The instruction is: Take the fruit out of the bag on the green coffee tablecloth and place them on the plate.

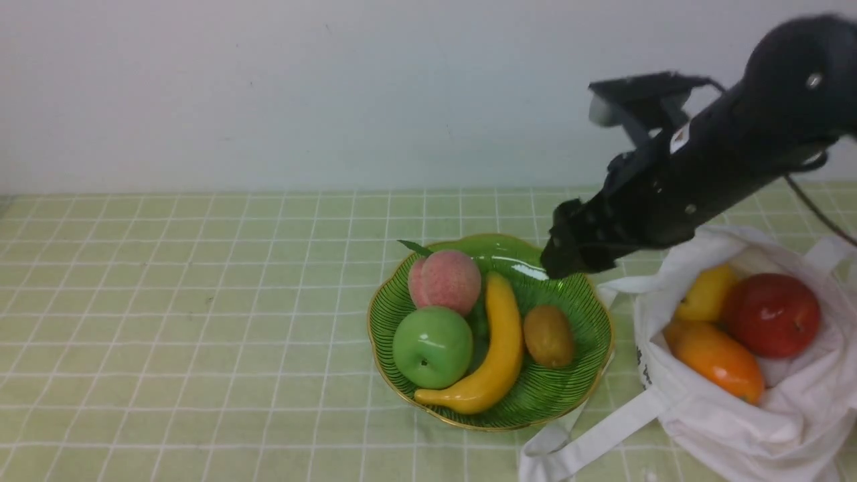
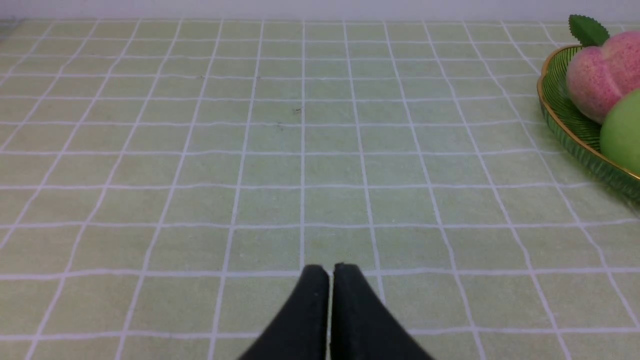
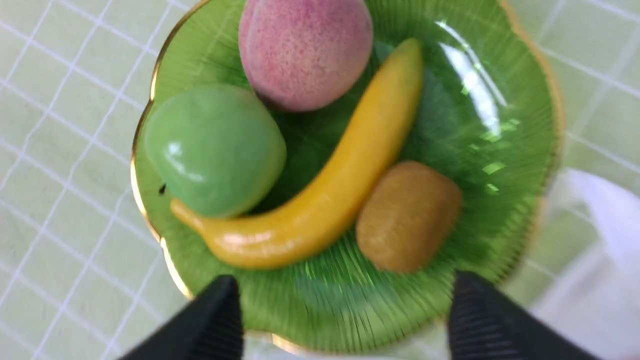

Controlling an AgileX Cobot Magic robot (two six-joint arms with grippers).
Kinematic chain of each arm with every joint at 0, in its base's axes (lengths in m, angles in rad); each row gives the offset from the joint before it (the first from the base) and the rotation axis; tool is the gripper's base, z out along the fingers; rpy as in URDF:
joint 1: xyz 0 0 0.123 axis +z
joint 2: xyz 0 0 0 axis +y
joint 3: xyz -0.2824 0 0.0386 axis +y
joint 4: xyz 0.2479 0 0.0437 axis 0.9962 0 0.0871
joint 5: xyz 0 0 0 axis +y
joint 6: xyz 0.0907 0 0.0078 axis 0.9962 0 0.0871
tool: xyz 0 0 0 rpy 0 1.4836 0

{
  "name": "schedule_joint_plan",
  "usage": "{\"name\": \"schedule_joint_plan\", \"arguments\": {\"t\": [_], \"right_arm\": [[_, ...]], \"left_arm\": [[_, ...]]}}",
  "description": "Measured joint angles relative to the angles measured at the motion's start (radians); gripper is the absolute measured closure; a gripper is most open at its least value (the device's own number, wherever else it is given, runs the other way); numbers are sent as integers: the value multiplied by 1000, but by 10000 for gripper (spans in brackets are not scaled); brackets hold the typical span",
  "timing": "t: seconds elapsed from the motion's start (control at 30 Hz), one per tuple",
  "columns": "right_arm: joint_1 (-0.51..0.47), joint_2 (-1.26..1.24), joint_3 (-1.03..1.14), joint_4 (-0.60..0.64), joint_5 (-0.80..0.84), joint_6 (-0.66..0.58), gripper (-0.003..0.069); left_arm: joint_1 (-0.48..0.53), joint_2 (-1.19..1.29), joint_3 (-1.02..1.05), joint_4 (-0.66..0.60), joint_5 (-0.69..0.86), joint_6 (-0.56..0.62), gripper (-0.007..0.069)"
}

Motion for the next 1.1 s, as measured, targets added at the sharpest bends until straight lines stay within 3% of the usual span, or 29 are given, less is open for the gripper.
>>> {"name": "schedule_joint_plan", "arguments": {"t": [0.17, 0.27, 0.53, 0.63, 0.8, 0.93, 1.1], "right_arm": [[0, -81, -86, -130, 135, 64, 545], [0, -193, -47, -146, 147, 78, 648], [0, -638, 259, -138, 115, 113, 671], [0, -885, 477, -138, -104, 113, 673], [0, -1180, 875, -130, -608, 112, 673], [0, -1223, 970, -130, -747, 108, 673], [0, -1223, 981, -131, -738, 106, 673]], "left_arm": [[0, 0, 0, 0, 0, 0, 632], [0, 0, 0, 0, 0, 0, 632], [0, 0, 0, 0, 0, 0, 632], [0, 0, 0, 0, 0, 0, 632], [0, 0, 0, 0, 0, 0, 632], [0, 0, 0, 0, 0, 0, 632], [0, 0, 0, 0, 0, 0, 632]]}}
